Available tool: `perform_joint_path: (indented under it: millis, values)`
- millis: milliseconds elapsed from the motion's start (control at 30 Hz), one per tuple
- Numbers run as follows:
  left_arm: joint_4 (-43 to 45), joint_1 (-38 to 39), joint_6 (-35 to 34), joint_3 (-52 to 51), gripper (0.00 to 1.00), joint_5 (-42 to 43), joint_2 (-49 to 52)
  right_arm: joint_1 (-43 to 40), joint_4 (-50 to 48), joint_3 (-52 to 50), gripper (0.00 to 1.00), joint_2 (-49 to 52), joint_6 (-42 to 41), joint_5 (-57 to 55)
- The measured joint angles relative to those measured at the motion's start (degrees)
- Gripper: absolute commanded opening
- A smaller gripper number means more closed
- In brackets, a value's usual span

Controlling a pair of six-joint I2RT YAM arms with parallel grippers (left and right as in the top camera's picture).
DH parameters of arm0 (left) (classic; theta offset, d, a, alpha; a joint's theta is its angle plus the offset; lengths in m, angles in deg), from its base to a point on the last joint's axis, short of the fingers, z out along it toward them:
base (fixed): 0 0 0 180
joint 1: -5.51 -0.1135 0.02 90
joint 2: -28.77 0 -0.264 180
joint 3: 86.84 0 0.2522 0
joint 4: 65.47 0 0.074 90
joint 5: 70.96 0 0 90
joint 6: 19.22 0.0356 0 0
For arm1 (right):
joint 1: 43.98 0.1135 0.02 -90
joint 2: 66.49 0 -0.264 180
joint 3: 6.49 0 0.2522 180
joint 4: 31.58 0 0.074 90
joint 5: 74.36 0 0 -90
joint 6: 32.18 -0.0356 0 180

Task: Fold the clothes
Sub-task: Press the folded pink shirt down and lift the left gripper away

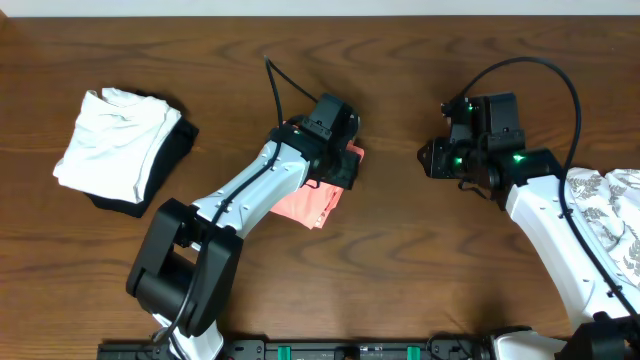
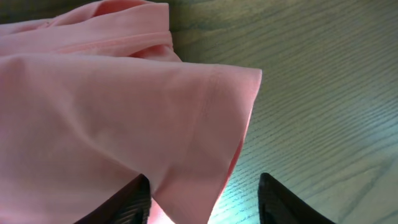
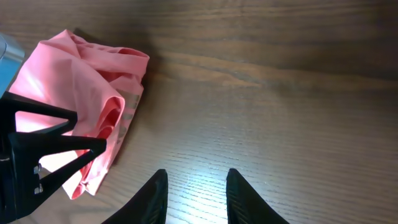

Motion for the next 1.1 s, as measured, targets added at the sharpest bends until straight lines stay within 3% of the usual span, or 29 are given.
perform_joint_path:
  millis: [200, 433, 600, 733, 900, 1100]
  values:
    - [3.0, 0.0, 3.5, 0.0, 0.66, 3.3, -1.2, 0.0, 0.0, 0.0, 0.30, 0.0, 0.0, 0.0]
    - [7.7, -0.2, 5.2, 0.0, 0.67, 6.6, -10.4, 0.0, 0.0, 0.0, 0.30, 0.0, 0.0, 0.0]
    - [7.7, -2.4, 5.2, 0.3, 0.67, 6.8, -11.6, 0.0, 0.0, 0.0, 0.30, 0.0, 0.0, 0.0]
    - [10.6, -5.4, 2.3, 0.2, 0.66, 9.6, -10.3, 0.0, 0.1, 0.0, 0.29, 0.0, 0.0, 0.0]
    - [21.0, -10.1, -4.6, -0.2, 0.67, 20.5, -8.3, 0.0, 0.2, 0.0, 0.29, 0.0, 0.0, 0.0]
    - [22.5, -11.3, -10.2, -0.4, 0.66, 29.1, -3.6, 0.0, 0.2, 0.0, 0.29, 0.0, 0.0, 0.0]
